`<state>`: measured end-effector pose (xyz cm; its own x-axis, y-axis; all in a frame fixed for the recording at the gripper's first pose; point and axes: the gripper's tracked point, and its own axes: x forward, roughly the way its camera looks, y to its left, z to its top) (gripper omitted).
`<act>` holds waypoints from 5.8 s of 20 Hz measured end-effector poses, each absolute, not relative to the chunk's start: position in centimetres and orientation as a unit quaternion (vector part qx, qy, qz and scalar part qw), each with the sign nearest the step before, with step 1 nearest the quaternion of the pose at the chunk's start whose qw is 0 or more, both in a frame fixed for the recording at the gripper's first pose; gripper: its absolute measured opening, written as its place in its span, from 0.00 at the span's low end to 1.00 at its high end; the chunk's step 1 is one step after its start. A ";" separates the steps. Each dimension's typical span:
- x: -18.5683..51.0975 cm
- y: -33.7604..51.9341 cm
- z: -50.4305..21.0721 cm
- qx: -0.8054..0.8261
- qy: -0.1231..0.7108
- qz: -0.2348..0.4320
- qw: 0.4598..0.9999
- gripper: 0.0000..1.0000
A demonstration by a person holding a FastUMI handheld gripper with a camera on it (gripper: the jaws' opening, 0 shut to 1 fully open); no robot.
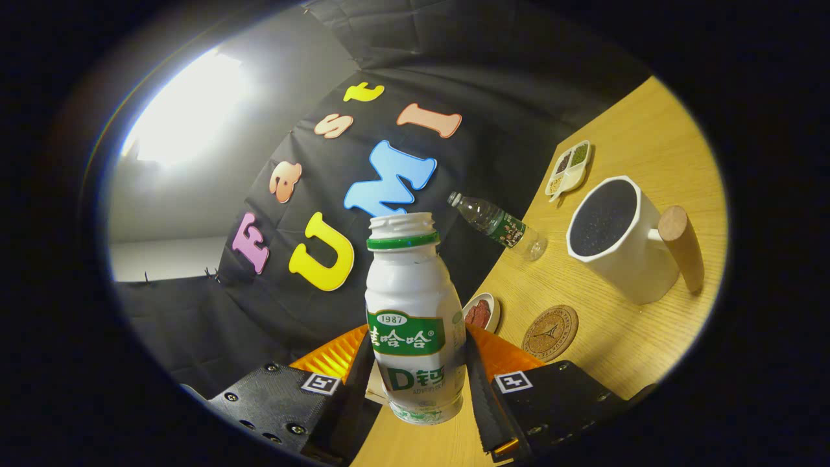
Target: Take the bottle from table, then pour the juice into the cup, finally place the bottle on the coaster
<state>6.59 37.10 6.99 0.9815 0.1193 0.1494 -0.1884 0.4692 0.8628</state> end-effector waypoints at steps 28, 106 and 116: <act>8.8 33.5 8.7 0.713 -0.044 0.086 0.694 0.71; 8.8 34.2 12.7 0.850 -0.099 0.126 0.502 0.71; 8.9 34.1 12.9 0.866 -0.101 0.123 0.473 0.71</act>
